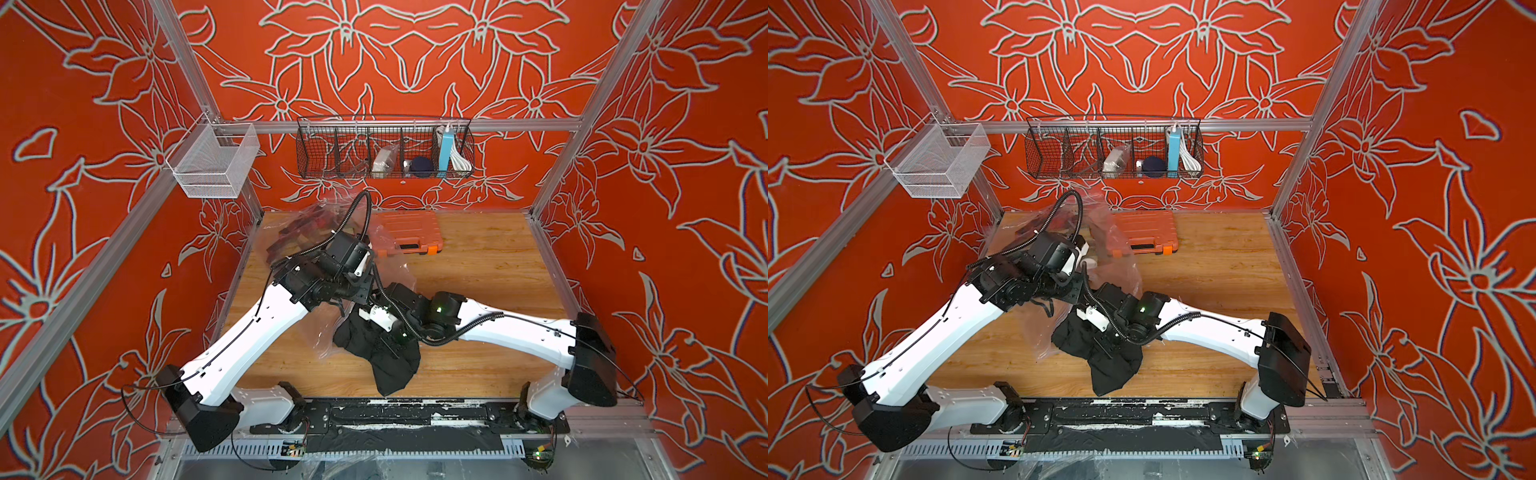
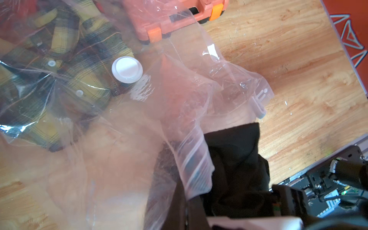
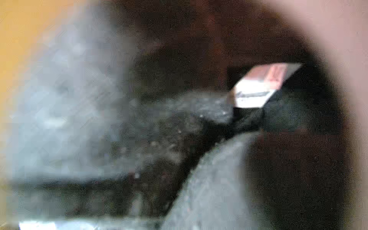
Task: Place the folded shirt into the vacuum bag
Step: Place the shirt in the vacuum bag.
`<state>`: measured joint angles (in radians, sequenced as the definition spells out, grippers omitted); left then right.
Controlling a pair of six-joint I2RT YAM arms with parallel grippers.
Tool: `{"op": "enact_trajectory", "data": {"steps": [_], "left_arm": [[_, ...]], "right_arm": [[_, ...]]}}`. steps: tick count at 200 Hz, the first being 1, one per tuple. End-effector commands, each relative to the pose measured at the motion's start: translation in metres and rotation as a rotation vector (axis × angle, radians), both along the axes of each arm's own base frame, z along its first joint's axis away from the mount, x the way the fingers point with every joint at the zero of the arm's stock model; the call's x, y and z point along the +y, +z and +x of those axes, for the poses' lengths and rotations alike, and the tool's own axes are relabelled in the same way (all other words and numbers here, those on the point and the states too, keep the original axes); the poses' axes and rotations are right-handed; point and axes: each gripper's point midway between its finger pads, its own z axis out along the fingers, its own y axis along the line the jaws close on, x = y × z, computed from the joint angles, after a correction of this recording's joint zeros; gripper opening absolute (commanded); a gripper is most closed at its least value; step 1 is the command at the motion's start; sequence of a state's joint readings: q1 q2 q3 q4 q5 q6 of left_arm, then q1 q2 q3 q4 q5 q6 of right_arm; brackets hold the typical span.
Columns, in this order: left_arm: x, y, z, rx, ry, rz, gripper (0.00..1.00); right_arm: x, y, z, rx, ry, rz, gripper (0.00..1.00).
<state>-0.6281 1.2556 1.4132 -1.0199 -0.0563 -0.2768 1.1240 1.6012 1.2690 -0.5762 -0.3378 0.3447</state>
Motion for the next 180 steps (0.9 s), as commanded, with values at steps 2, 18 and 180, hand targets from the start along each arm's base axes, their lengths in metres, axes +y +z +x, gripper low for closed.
{"op": "enact_trajectory", "data": {"steps": [2, 18, 180], "left_arm": [[-0.014, -0.001, -0.007, 0.023, -0.038, -0.077, 0.00], [-0.017, -0.002, -0.011, 0.033, -0.044, -0.102, 0.00], [-0.051, 0.000, -0.026, 0.081, -0.144, -0.211, 0.00]], "right_arm": [[0.008, -0.021, 0.034, -0.017, -0.049, 0.046, 0.00], [-0.004, -0.052, 0.048, 0.024, -0.128, -0.028, 0.00], [0.049, -0.107, 0.072, 0.236, -0.193, -0.155, 0.00]]}}
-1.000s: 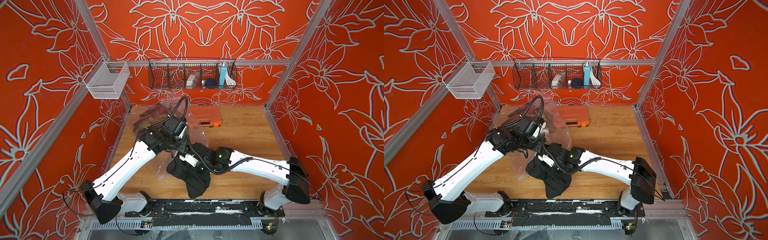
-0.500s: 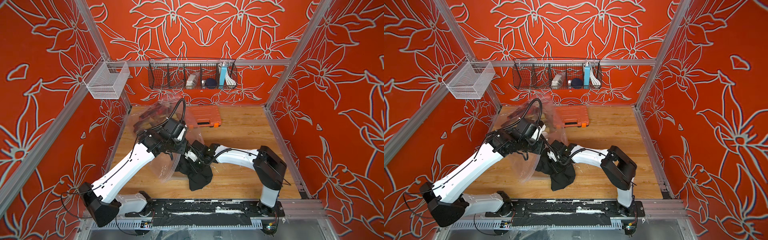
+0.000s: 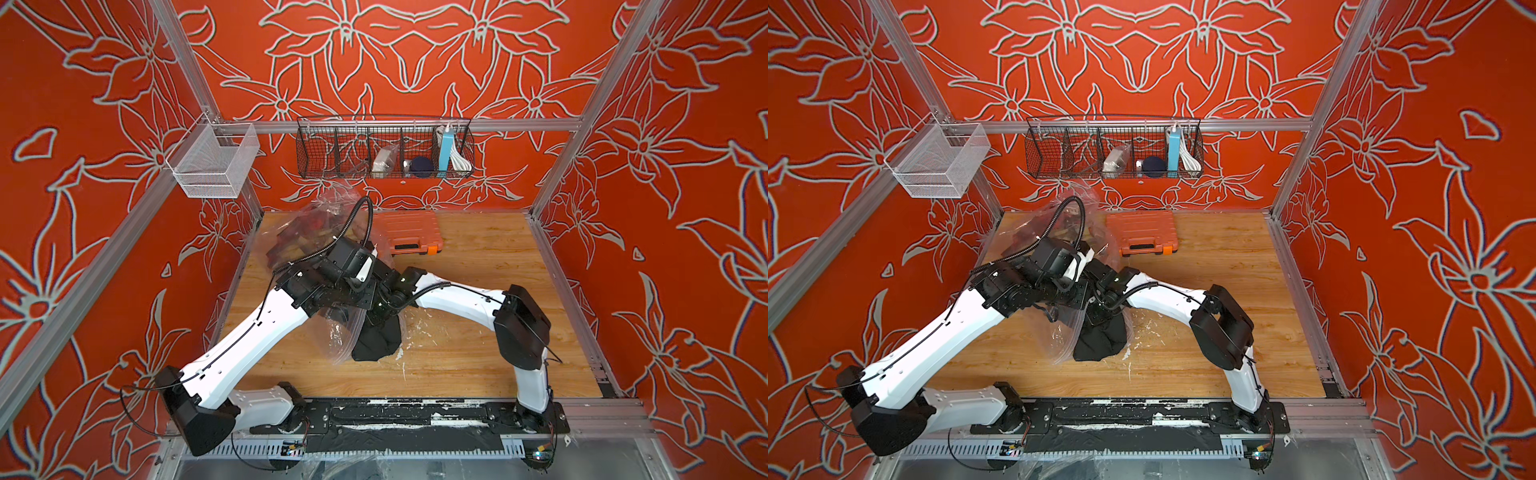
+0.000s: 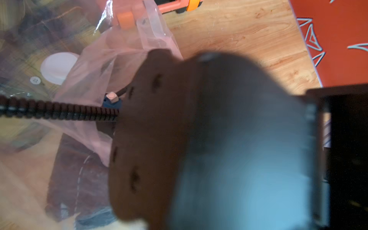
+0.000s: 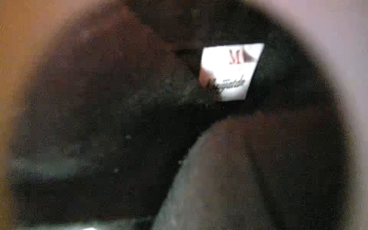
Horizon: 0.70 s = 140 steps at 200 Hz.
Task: Place the folded shirt into the vacuum bag
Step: Place the shirt in the vacuum bag.
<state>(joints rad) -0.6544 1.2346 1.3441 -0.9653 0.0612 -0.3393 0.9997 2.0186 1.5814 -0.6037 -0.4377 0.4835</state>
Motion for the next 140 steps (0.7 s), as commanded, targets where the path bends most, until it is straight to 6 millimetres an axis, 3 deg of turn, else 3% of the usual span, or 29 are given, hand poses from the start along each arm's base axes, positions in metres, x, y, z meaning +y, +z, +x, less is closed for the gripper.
{"op": "enact_trajectory", "data": {"steps": [1, 15, 33, 84, 100, 120, 140], "left_arm": [[-0.028, 0.012, -0.010, 0.005, -0.098, -0.105, 0.00], [-0.030, 0.010, -0.008, 0.005, -0.100, -0.110, 0.00], [-0.034, 0.009, -0.007, 0.012, -0.104, -0.118, 0.00], [-0.038, 0.008, -0.007, 0.016, -0.109, -0.116, 0.00], [-0.037, 0.007, -0.008, 0.020, -0.107, -0.110, 0.00], [-0.035, 0.006, -0.009, 0.018, -0.103, -0.104, 0.00], [-0.030, 0.003, -0.011, 0.018, -0.097, -0.086, 0.00]], "right_arm": [[-0.001, -0.046, -0.001, 0.023, 0.004, -0.075, 0.00], [-0.004, -0.056, 0.001, 0.017, -0.004, -0.087, 0.00], [-0.003, -0.053, 0.006, -0.009, 0.011, -0.112, 0.00], [0.027, 0.014, 0.026, -0.143, 0.024, 0.057, 0.00], [0.034, 0.014, 0.026, -0.137, 0.026, 0.091, 0.19], [0.031, -0.006, 0.016, -0.033, 0.045, 0.061, 0.51], [0.025, 0.009, 0.007, -0.008, 0.052, 0.120, 0.72]]}}
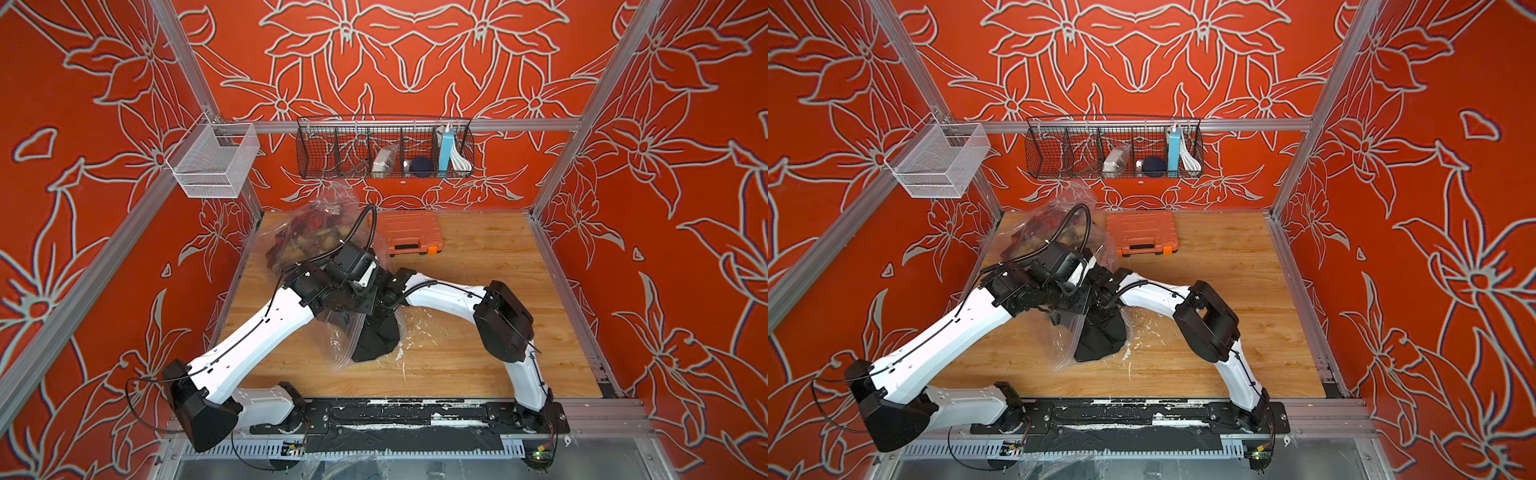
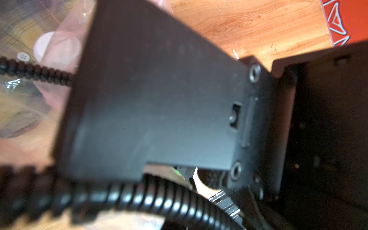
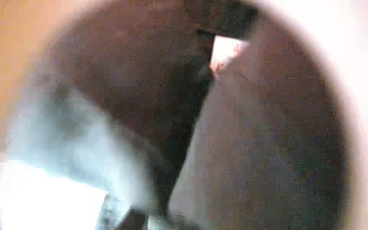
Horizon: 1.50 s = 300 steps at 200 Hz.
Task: Place the folded shirt into the vacuum bag
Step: Place the shirt in the vacuum bag.
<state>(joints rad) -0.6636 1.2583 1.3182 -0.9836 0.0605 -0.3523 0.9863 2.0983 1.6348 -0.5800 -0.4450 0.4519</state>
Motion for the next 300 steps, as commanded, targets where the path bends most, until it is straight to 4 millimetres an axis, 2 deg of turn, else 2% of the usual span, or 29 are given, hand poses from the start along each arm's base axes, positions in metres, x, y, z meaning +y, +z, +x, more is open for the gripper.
{"op": "enact_trajectory", "data": {"steps": [1, 18, 49, 75, 98, 124, 138, 159, 182, 214, 225, 240, 272, 300], "left_arm": [[-0.030, 0.022, -0.006, -0.039, -0.096, -0.125, 0.00], [-0.027, 0.020, -0.007, -0.042, -0.091, -0.116, 0.00], [-0.020, 0.021, -0.006, -0.065, -0.068, -0.101, 0.00], [-0.018, 0.019, -0.006, -0.066, -0.060, -0.105, 0.00], [-0.019, 0.012, -0.006, -0.055, -0.056, -0.103, 0.00], [-0.020, 0.005, -0.006, -0.043, -0.049, -0.107, 0.00], [-0.020, 0.002, -0.006, -0.040, -0.046, -0.110, 0.00], [-0.025, 0.000, -0.006, -0.026, -0.044, -0.135, 0.00], [-0.035, -0.002, -0.007, -0.007, -0.054, -0.178, 0.00], [-0.042, -0.008, -0.007, 0.006, -0.070, -0.181, 0.00], [-0.045, -0.009, -0.006, 0.008, -0.073, -0.182, 0.00], [-0.049, -0.009, -0.006, 0.012, -0.082, -0.187, 0.00], [-0.057, -0.012, -0.009, 0.022, -0.103, -0.178, 0.00], [-0.060, -0.016, -0.013, 0.029, -0.112, -0.169, 0.00]], "right_arm": [[0.012, 0.027, -0.008, 0.002, 0.036, 0.120, 0.73], [0.001, 0.052, -0.013, 0.024, 0.035, 0.181, 0.80], [-0.034, 0.078, -0.011, 0.023, -0.041, 0.230, 0.81], [-0.064, 0.077, -0.013, -0.005, -0.107, 0.186, 0.81], [-0.079, 0.076, -0.017, -0.013, -0.150, 0.187, 0.81], [-0.086, 0.093, -0.012, -0.064, -0.199, 0.242, 0.81], [-0.098, 0.099, -0.007, -0.103, -0.255, 0.220, 0.78], [-0.132, 0.090, -0.004, -0.119, -0.374, 0.115, 0.70], [-0.165, 0.064, -0.022, -0.037, -0.477, 0.044, 0.61], [-0.201, 0.027, -0.049, 0.057, -0.591, -0.019, 0.62], [-0.205, 0.016, -0.055, 0.094, -0.617, -0.019, 0.62], [-0.196, 0.006, -0.058, 0.151, -0.635, 0.038, 0.62], [-0.171, 0.005, -0.042, 0.189, -0.674, 0.126, 0.52], [-0.158, -0.014, -0.030, 0.238, -0.725, 0.118, 0.45]]}}
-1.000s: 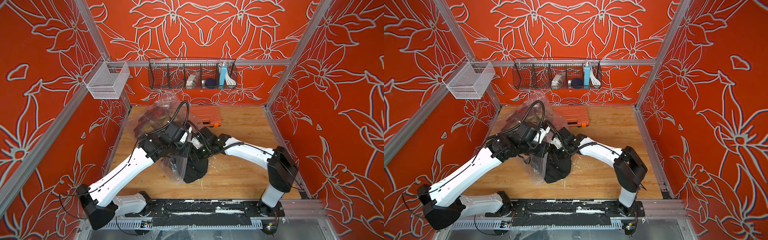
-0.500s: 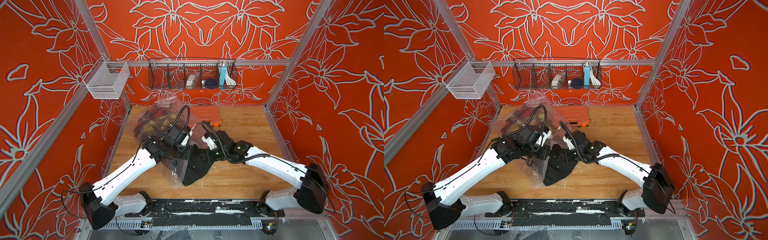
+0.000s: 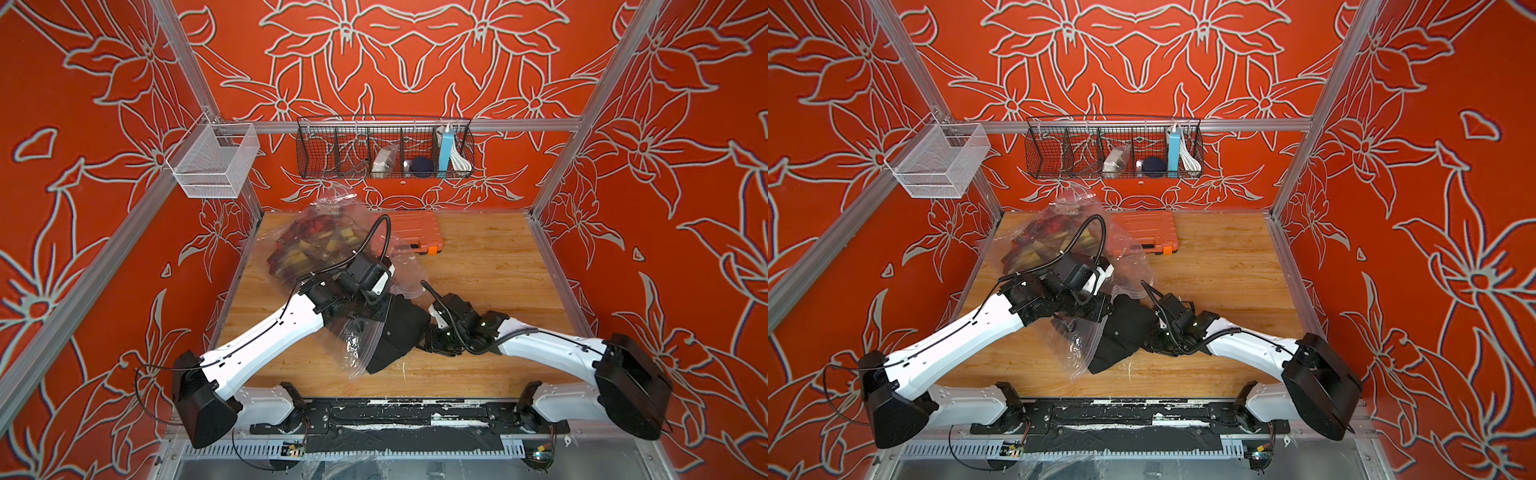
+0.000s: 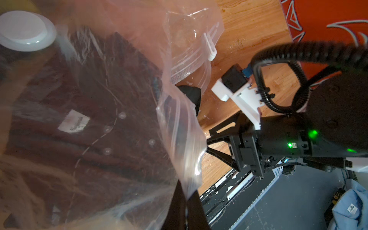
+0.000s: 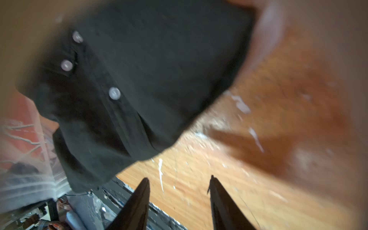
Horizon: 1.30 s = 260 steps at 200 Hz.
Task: Place the folded shirt into the vacuum bag
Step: Place the shirt in the vacuum bag.
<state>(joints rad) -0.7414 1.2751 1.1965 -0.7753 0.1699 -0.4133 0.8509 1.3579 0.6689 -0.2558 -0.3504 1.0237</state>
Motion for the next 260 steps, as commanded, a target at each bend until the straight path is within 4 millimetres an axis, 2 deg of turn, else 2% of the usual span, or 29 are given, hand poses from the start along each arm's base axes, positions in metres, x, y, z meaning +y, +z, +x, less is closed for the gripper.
{"op": "enact_trajectory", "data": {"steps": [1, 28, 54, 79, 111, 145, 161, 192, 234, 260], "left_arm": [[-0.011, 0.005, -0.003, -0.003, -0.022, -0.033, 0.00], [-0.013, 0.005, -0.006, -0.001, -0.029, -0.035, 0.00], [-0.015, 0.004, -0.006, 0.000, -0.036, -0.034, 0.00], [-0.020, 0.004, -0.007, 0.006, -0.048, -0.039, 0.00], [-0.026, 0.003, -0.007, 0.008, -0.064, -0.035, 0.00], [-0.028, 0.001, -0.008, 0.008, -0.066, -0.028, 0.00], [-0.026, -0.001, -0.009, 0.010, -0.067, -0.019, 0.00], [-0.026, 0.001, -0.010, 0.008, -0.071, -0.024, 0.00], [-0.028, -0.003, -0.012, 0.022, -0.069, -0.026, 0.00], [-0.023, -0.005, -0.013, 0.016, -0.062, -0.011, 0.00]], "right_arm": [[0.024, 0.003, 0.021, 0.015, -0.084, 0.094, 0.45], [0.036, -0.012, 0.023, 0.079, -0.137, 0.153, 0.37], [0.047, -0.004, 0.029, 0.074, -0.152, 0.211, 0.23], [0.055, 0.003, 0.038, 0.072, -0.169, 0.233, 0.14], [0.081, 0.006, 0.057, 0.098, -0.207, 0.285, 0.11], [0.096, -0.017, 0.083, 0.094, -0.311, 0.320, 0.09], [0.106, -0.019, 0.084, 0.113, -0.287, 0.347, 0.12], [0.101, -0.024, 0.084, 0.101, -0.289, 0.316, 0.10], [0.132, -0.015, 0.115, 0.057, -0.270, 0.348, 0.06], [0.137, -0.016, 0.119, 0.055, -0.259, 0.340, 0.06]]}}
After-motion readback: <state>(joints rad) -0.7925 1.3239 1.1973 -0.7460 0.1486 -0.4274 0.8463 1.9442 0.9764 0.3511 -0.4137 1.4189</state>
